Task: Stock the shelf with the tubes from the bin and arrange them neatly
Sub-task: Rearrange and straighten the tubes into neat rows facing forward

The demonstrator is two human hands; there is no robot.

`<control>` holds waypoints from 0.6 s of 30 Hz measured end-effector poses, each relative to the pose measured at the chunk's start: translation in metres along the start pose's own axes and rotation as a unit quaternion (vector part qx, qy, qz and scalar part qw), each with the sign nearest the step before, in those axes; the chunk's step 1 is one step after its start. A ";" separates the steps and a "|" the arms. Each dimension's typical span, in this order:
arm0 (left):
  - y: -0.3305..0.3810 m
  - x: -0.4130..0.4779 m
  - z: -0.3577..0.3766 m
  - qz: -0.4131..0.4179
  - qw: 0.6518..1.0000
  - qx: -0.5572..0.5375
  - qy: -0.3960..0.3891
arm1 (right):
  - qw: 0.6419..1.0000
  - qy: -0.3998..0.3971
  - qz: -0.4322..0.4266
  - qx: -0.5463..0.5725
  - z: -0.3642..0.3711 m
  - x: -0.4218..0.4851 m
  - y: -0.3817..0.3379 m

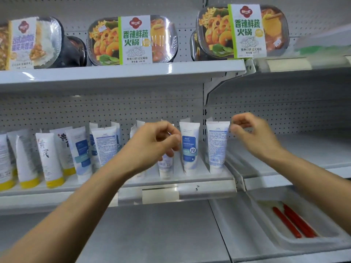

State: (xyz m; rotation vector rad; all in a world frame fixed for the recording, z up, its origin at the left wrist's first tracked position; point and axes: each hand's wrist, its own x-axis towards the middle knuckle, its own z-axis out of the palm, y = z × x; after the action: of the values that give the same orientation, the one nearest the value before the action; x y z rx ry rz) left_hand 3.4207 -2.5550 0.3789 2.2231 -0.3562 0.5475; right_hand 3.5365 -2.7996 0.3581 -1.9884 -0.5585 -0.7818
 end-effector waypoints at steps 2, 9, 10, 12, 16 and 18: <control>0.002 0.019 -0.018 0.025 0.999 0.043 0.000 | 1.000 -0.009 -0.017 -0.018 -0.009 0.019 -0.006; 0.005 0.107 -0.055 0.104 0.974 0.201 -0.027 | 0.979 -0.154 -0.019 -0.134 -0.014 0.093 -0.003; 0.004 0.119 -0.054 0.096 0.971 0.213 -0.044 | 0.974 -0.178 -0.027 -0.139 -0.012 0.100 -0.002; 0.000 0.142 -0.047 0.066 0.965 0.237 -0.095 | 0.962 -0.227 -0.043 -0.145 -0.007 0.111 0.000; -0.007 0.178 -0.026 0.004 0.940 0.303 -0.156 | 0.935 -0.326 -0.025 -0.134 0.004 0.132 0.010; -0.010 0.190 -0.017 -0.011 0.933 0.317 -0.168 | 0.908 -0.385 -0.021 -0.161 0.012 0.142 0.018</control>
State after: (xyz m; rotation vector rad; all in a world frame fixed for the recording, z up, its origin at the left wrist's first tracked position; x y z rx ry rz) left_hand 3.5854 -2.5492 0.4764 2.9574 -0.3632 0.2829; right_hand 3.6509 -2.7871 0.4441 -2.5919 -0.9703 -0.0647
